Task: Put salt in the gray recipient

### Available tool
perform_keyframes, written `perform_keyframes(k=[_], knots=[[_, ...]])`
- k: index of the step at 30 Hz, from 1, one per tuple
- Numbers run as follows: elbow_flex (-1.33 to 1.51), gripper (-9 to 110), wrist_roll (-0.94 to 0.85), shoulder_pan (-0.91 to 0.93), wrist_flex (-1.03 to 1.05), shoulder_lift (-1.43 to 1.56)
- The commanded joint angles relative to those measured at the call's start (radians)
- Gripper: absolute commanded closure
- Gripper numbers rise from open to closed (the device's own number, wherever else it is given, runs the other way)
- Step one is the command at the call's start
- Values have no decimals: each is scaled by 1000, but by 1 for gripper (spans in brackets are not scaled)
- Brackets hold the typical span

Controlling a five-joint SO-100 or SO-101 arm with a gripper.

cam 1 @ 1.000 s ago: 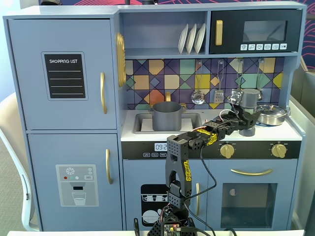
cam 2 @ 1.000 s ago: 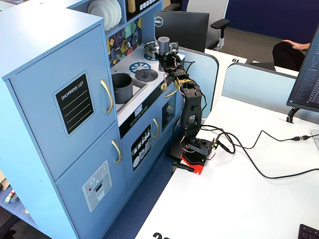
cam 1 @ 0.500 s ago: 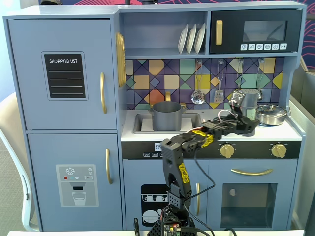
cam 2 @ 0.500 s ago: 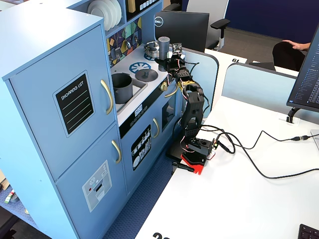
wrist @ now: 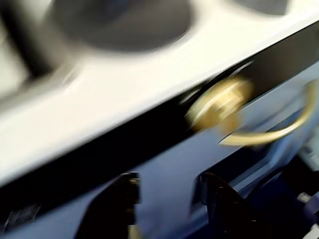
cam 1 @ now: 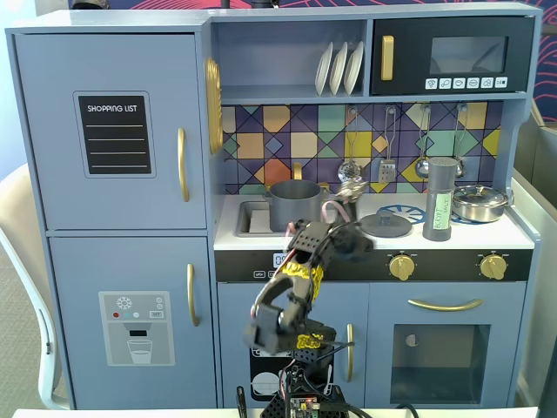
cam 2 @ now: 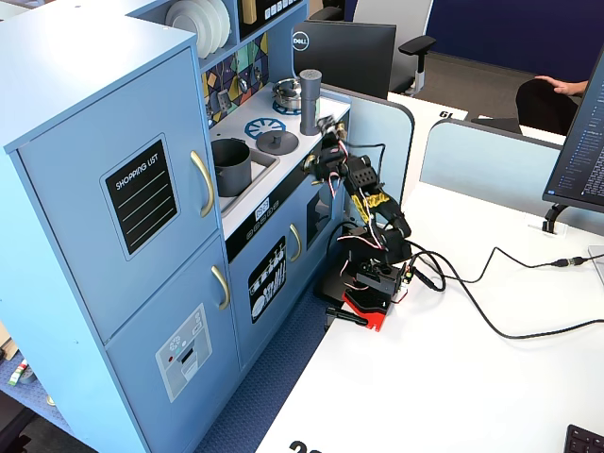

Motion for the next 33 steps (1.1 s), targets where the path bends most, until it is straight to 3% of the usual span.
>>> perform_keyframes(k=[1,7,13,19,25,28,33], knots=[[78,101,-60,-190,55,89],[310,101,-84,-388,41,150],[538,101,2,-506,5,264],[686,101,23,-522,80,387],[799,101,-94,-495,183,437],[801,101,-54,-532,282,437],[801,100,-38,-514,281,439]])
